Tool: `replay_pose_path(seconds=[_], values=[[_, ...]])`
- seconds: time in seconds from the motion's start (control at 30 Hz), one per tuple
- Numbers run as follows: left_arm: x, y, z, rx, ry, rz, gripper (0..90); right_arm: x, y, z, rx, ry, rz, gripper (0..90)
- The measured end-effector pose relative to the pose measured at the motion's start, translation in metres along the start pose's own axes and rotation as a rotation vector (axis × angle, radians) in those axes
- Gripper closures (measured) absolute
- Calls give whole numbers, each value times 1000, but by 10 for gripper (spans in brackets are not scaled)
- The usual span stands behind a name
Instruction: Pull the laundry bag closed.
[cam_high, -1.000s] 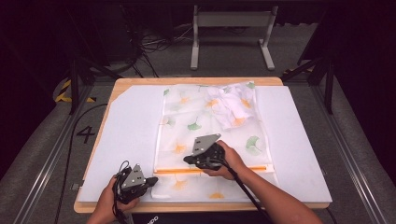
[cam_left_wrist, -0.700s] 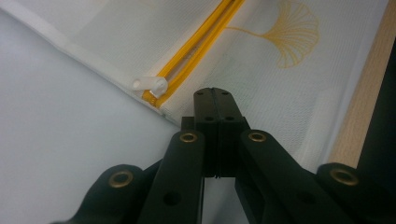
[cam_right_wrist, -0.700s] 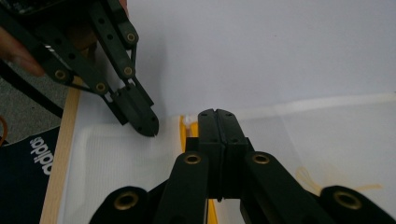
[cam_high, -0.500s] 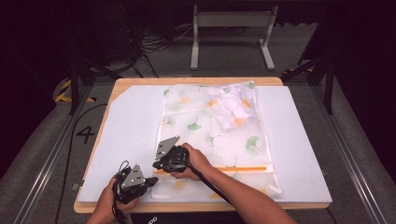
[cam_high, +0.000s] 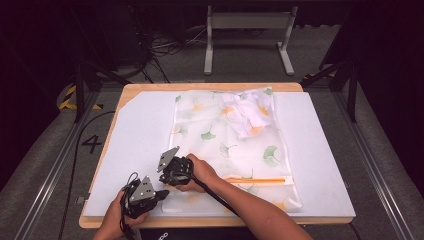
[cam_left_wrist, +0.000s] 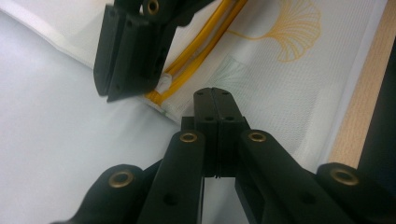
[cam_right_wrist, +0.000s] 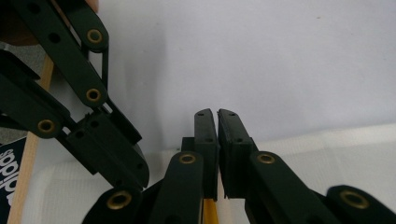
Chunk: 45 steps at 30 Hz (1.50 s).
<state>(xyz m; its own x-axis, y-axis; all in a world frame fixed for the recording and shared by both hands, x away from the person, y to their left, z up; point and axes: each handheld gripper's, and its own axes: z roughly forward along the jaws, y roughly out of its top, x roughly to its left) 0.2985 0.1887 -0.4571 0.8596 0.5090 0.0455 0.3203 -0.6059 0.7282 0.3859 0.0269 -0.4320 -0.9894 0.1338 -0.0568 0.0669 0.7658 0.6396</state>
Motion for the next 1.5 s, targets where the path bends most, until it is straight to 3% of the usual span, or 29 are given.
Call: replay_pose_path(seconds=[0.3,0.47,0.6,0.73,0.93,1.07,1.23,1.33,1.5], values=[[1,-2,0,-13,-4,-5,900,-3,-10,-8,17,-16,17,849],[-1,-3,0,-22,-1,13,900,-2,-8,-14,11,-11,26,821],[-1,-5,-2,-30,-21,6,900,2,-6,-17,-40,8,74,771],[-2,-4,-2,-23,-16,21,900,6,-1,-11,-56,-7,94,730],[-2,-5,-2,-29,-19,20,900,8,-1,3,-4,-28,120,714],[-2,-5,-2,-28,-21,22,900,5,-5,-3,-8,-20,131,710],[-2,-5,-2,-26,-23,20,900,5,-12,-6,42,27,101,728],[0,-5,-2,-26,-28,11,900,4,-14,-9,57,38,86,818],[0,-5,-2,-26,-31,10,900,5,-11,-10,104,39,40,836]])
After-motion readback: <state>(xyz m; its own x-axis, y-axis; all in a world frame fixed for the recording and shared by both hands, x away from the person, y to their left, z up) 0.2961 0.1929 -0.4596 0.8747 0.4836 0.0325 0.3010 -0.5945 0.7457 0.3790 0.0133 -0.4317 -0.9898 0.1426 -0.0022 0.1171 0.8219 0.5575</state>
